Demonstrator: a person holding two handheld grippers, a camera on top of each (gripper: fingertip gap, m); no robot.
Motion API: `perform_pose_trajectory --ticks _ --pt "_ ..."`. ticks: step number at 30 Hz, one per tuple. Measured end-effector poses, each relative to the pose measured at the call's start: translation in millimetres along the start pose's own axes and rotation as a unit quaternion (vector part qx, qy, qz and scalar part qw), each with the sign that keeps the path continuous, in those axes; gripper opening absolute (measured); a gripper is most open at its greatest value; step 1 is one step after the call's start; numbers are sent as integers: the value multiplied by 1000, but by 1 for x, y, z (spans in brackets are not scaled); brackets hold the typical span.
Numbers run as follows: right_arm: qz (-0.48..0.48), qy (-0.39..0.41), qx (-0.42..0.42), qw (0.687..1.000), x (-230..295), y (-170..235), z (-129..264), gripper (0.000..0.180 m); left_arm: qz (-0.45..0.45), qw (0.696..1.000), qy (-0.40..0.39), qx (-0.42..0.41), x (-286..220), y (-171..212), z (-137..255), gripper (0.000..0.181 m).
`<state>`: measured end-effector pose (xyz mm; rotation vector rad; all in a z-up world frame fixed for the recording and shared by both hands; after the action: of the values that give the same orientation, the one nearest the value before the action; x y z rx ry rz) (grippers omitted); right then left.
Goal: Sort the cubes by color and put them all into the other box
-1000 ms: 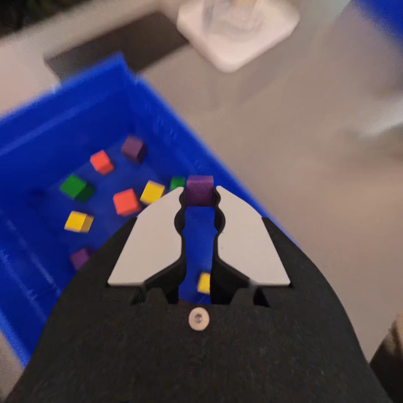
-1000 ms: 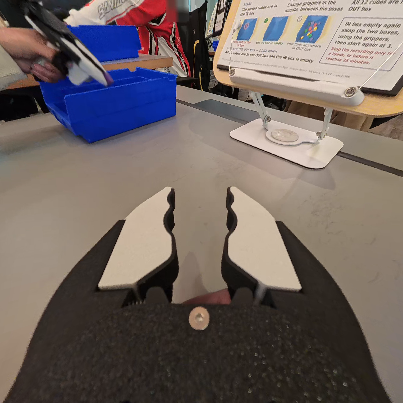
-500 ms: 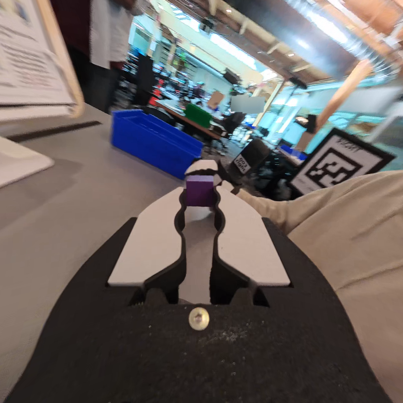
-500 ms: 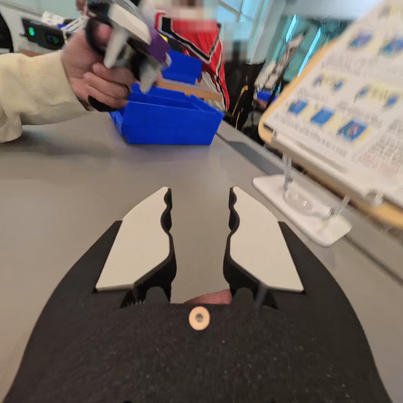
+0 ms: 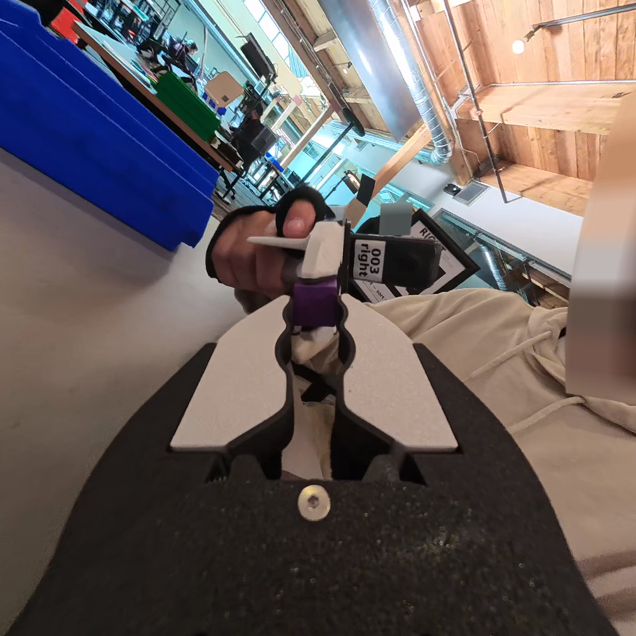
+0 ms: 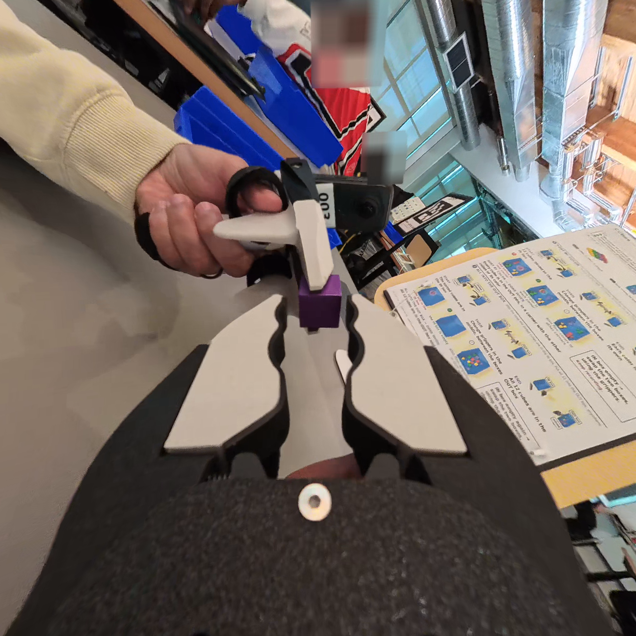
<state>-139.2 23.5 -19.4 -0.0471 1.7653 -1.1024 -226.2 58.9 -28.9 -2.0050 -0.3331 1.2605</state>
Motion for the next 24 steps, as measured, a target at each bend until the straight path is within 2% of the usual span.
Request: perform_pose_trajectory --ticks 1,6,9,11,13,15,16,17,18,21,24 --pt "5 4 2 1000 1 1 0 23 2 1000 2 2 1 2 -2 22" --pt "-6 3 -3 1000 3 -1 4 23 5 1000 2 4 -2 6 -4 22" --pt "-32 6 0 999 1 -2 9 23 -27 998 -48 -3 -7 5 6 49" --pt "-61 19 19 998 -4 3 15 23 -71 989 -129 -12 -7 5 20 54" --pt "-108 33 57 992 -9 14 22 23 -135 948 -288 -21 0 7 41 56" --pt "-172 54 104 978 -11 30 31 23 -190 865 -464 -11 7 15 67 55" --pt "-204 68 124 969 -12 37 35 23 -197 825 -530 -7 8 21 78 53" --pt "-236 79 144 958 -12 44 40 23 -195 801 -566 -5 8 28 82 53" --pt "-264 85 159 947 -13 49 45 23 -190 796 -575 -7 6 33 81 54" --pt "-314 113 194 922 -32 53 66 23 -170 814 -555 3 0 43 70 56" --pt "-302 174 247 904 -93 46 107 23 -169 831 -530 -5 -10 45 61 54"
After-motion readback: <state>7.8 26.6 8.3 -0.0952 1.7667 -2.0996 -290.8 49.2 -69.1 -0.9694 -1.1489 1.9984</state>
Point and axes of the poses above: each gripper's, where its closed fingertips meet, z back along the fingers, y out of its underside, x = y × z across the jaws, the point moved 6 cm from there along z, back along the fingers, and after that the axes turned 11 degrees about y, right-handed, at the moved point
